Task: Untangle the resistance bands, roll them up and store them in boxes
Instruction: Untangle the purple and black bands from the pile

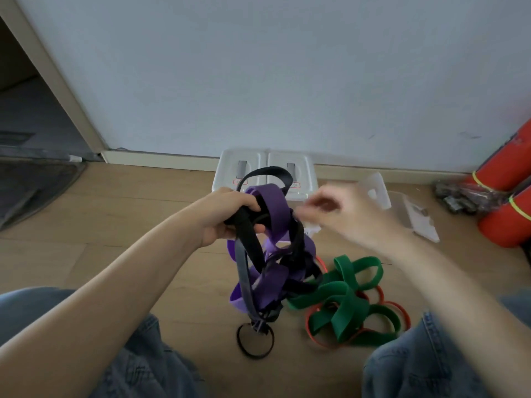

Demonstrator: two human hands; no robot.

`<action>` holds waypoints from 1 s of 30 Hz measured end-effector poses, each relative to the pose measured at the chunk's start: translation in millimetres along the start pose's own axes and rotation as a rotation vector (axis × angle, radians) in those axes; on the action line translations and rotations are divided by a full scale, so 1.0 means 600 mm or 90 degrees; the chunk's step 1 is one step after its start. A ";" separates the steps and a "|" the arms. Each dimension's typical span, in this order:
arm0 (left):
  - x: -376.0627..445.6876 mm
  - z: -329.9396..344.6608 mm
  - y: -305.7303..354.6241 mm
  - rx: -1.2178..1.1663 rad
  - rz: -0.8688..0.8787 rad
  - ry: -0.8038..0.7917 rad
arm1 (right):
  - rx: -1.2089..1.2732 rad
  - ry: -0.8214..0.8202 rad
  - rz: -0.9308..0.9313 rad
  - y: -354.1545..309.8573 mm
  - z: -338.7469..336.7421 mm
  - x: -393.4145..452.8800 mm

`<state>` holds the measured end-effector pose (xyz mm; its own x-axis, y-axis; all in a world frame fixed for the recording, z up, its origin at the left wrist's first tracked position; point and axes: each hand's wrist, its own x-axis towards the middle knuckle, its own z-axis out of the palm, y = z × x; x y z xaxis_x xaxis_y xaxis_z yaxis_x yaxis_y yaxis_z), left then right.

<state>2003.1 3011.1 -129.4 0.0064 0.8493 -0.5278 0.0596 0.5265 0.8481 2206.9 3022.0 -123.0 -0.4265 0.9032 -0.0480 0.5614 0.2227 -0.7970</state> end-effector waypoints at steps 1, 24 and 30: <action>-0.001 0.005 0.001 -0.002 0.002 -0.011 | -0.026 -0.038 0.015 0.006 0.028 0.000; 0.011 -0.027 -0.015 0.264 0.061 -0.165 | 0.348 0.145 0.110 0.013 0.019 0.019; 0.045 -0.036 -0.041 0.501 0.029 0.062 | 0.592 0.074 0.013 -0.028 -0.018 0.012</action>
<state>1980.5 3022.1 -163.6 -0.0590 0.8877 -0.4566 0.7492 0.3417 0.5674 2202.0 3029.0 -103.4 -0.3216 0.9457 -0.0465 -0.2458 -0.1308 -0.9605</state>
